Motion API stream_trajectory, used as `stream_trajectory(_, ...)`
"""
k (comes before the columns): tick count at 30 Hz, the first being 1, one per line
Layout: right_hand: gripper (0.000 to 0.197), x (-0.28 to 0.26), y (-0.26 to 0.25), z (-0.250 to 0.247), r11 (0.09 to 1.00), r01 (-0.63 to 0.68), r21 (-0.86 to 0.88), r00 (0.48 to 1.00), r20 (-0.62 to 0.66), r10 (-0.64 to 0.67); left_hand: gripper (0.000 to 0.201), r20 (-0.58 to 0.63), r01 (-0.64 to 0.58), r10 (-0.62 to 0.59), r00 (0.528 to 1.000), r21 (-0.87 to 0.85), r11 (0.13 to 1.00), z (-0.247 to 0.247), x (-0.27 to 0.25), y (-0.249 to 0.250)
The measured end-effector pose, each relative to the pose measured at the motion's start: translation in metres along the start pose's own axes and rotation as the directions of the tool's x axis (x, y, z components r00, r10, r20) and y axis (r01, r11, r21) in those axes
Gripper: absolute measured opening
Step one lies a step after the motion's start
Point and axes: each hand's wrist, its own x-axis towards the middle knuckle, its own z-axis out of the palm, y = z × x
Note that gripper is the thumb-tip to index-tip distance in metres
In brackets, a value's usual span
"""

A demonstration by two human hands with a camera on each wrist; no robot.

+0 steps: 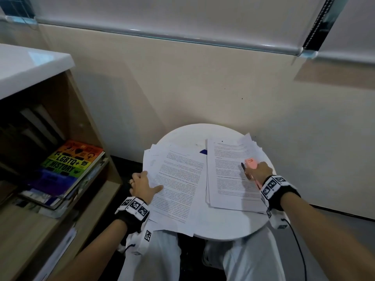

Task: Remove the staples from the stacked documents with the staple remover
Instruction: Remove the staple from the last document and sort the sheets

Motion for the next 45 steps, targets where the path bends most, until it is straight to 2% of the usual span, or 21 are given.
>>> stream_trajectory(3, 0.043, -0.007, 0.0, 0.008, 0.969, 0.064, -0.239, 0.991, -0.095, -0.089, 0.085, 0.024, -0.021, 0.025, 0.999, -0.121, 0.992, -0.005, 0.008, 0.001)
stream_trajectory(5, 0.047, -0.018, 0.0, 0.012, 0.967, 0.165, -0.195, 0.962, -0.183, -0.202, 0.075, 0.051, -0.032, 0.041, 0.998, -0.167, 0.986, -0.007, 0.013, 0.004)
stream_trajectory(7, 0.036, -0.034, 0.001, 0.017, 0.968, 0.247, -0.043, 0.958, -0.14, -0.251, 0.052, 0.069, -0.037, 0.052, 0.996, -0.201, 0.979, -0.01, 0.016, 0.007)
stream_trajectory(9, 0.027, -0.055, 0.003, 0.026, 0.933, 0.178, 0.312, 0.982, 0.0, -0.188, 0.031, 0.042, -0.039, 0.052, 0.998, -0.265, 0.963, -0.012, 0.015, 0.008)
stream_trajectory(11, 0.026, -0.071, 0.007, 0.037, 0.826, 0.02, 0.564, 0.985, 0.129, -0.112, 0.029, -0.018, -0.049, 0.046, 0.999, -0.301, 0.952, -0.012, 0.015, 0.006)
stream_trajectory(15, 0.022, -0.084, 0.013, 0.048, 0.623, -0.1, 0.775, 0.984, 0.171, -0.055, 0.031, -0.21, -0.085, 0.001, 0.978, -0.391, 0.916, -0.019, -0.002, -0.013)
stream_trajectory(18, 0.017, -0.086, 0.012, 0.044, 0.558, -0.141, 0.818, 0.981, 0.191, -0.032, 0.022, -0.258, -0.219, 0.088, 0.962, -0.543, 0.81, -0.026, -0.015, -0.039)
stream_trajectory(20, 0.018, -0.09, 0.01, 0.043, 0.573, -0.141, 0.808, 0.981, 0.192, -0.028, 0.028, -0.189, -0.196, 0.083, 0.979, -0.727, 0.658, -0.031, -0.023, -0.047)
stream_trajectory(22, 0.018, -0.092, 0.009, 0.042, 0.593, -0.138, 0.793, 0.982, 0.188, -0.023, 0.028, -0.125, -0.182, 0.141, 0.982, -0.826, 0.533, -0.036, -0.029, -0.049)
stream_trajectory(25, 0.012, -0.089, 0.01, 0.042, 0.583, -0.181, 0.792, 0.978, 0.209, 0.02, 0.017, -0.116, -0.198, 0.194, 0.974, -0.853, 0.483, -0.047, -0.037, -0.037)
stream_trajectory(27, 0.009, -0.088, 0.012, 0.04, 0.582, -0.228, 0.781, 0.969, 0.239, 0.058, 0.038, -0.079, -0.189, 0.252, 0.965, -0.873, 0.449, -0.054, -0.041, -0.029)
stream_trajectory(29, 0.013, -0.09, 0.011, 0.038, 0.612, -0.234, 0.756, 0.967, 0.245, 0.068, 0.049, 0.001, -0.152, 0.319, 0.948, -0.878, 0.453, -0.053, -0.047, -0.018)
stream_trajectory(30, 0.015, -0.093, 0.01, 0.036, 0.615, -0.224, 0.756, 0.97, 0.234, 0.066, 0.056, 0.038, -0.153, 0.358, 0.933, -0.858, 0.49, -0.048, -0.05, -0.014)
stream_trajectory(32, 0.016, -0.097, 0.008, 0.033, 0.637, -0.213, 0.741, 0.974, 0.216, 0.074, 0.06, 0.118, -0.197, 0.418, 0.901, -0.747, 0.635, -0.031, -0.059, -0.008)
stream_trajectory(34, 0.016, -0.098, 0.007, 0.028, 0.666, -0.205, 0.717, 0.975, 0.211, 0.073, 0.048, 0.173, -0.235, 0.38, 0.909, -0.541, 0.807, -0.012, -0.068, -0.006)
stream_trajectory(35, 0.016, -0.098, 0.006, 0.026, 0.654, -0.197, 0.731, 0.977, 0.2, 0.07, 0.044, 0.186, -0.232, 0.349, 0.918, -0.461, 0.856, -0.004, -0.072, -0.006)
stream_trajectory(37, 0.014, -0.097, 0.003, 0.022, 0.631, -0.145, 0.763, 0.989, 0.133, 0.066, 0.045, 0.22, -0.226, 0.324, 0.92, -0.376, 0.899, 0.01, -0.081, -0.008)
stream_trajectory(40, 0.022, -0.1, -0.012, 0.011, 0.828, 0.042, 0.56, 0.998, -0.058, -0.012, 0.044, 0.291, -0.221, 0.309, 0.906, -0.297, 0.929, 0.017, -0.087, -0.009)
stream_trajectory(41, 0.028, -0.102, -0.018, 0.009, 0.863, 0.075, 0.499, 0.996, -0.081, -0.039, 0.039, 0.292, -0.214, 0.295, 0.91, -0.281, 0.936, 0.016, -0.086, -0.01)
stream_trajectory(43, 0.037, -0.109, -0.031, 0.009, 0.865, 0.09, 0.494, 0.995, -0.014, -0.096, 0.023, 0.282, -0.213, 0.277, 0.919, -0.237, 0.948, 0.014, -0.082, -0.012)
stream_trajectory(45, 0.039, -0.12, -0.044, 0.015, 0.854, 0.075, 0.515, 0.972, 0.153, -0.178, 0.019, 0.388, -0.223, 0.273, 0.88, -0.169, 0.96, 0.007, -0.08, -0.011)
